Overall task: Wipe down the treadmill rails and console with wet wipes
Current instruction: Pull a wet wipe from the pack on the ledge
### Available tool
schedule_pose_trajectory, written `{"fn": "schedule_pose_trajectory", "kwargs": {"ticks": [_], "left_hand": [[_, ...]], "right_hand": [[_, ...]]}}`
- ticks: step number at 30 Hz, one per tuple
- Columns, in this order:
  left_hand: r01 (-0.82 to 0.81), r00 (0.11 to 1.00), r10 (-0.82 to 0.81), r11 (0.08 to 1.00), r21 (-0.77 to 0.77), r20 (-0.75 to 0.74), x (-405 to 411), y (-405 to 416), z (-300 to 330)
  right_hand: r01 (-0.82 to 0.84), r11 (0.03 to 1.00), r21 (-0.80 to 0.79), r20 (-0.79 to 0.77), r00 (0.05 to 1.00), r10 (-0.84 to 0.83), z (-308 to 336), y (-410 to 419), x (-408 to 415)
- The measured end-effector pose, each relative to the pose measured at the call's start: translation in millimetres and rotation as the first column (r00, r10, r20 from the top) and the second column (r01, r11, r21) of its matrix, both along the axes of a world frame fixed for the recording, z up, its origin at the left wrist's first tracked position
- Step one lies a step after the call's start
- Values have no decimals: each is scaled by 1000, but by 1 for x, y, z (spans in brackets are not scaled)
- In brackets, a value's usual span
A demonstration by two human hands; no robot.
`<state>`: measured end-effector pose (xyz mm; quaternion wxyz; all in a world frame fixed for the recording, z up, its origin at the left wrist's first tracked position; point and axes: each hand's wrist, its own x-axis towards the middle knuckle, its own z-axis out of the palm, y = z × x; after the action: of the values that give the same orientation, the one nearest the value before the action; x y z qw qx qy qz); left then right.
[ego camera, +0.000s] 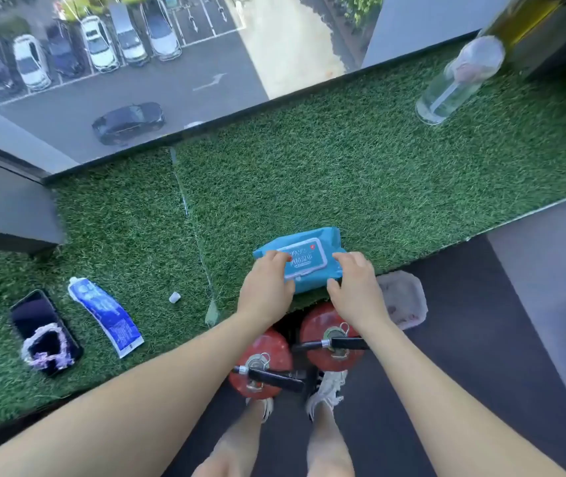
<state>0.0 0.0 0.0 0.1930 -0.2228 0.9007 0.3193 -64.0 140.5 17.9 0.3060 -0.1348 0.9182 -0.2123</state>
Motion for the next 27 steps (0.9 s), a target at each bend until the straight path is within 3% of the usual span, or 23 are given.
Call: {"fn": "schedule_pose_trajectory", "kwargs": {"ticks": [7, 15, 20, 23, 27], "left_hand": [[-13, 999, 10, 996, -92, -32, -25, 15, -57], [47, 999, -50, 974, -220, -5, -32, 20, -66], [70, 997, -72, 983, -168, -6, -31, 12, -67], [-102, 993, 96, 992, -75, -74, -39, 6, -62], [-275, 961, 277, 955, 109, 5, -49, -13, -55]], "right_hand": [[-14, 999, -36, 31, 999, 15, -60, 0, -20], [-60, 993, -98, 66, 996, 67, -80, 12, -25], [-44, 988, -150, 71, 996, 55, -84, 15, -25], [-68, 985, -158, 62, 995, 79, -86, 19, -24], [-76, 984, -160, 75, 993, 88, -87, 20, -27]]}}
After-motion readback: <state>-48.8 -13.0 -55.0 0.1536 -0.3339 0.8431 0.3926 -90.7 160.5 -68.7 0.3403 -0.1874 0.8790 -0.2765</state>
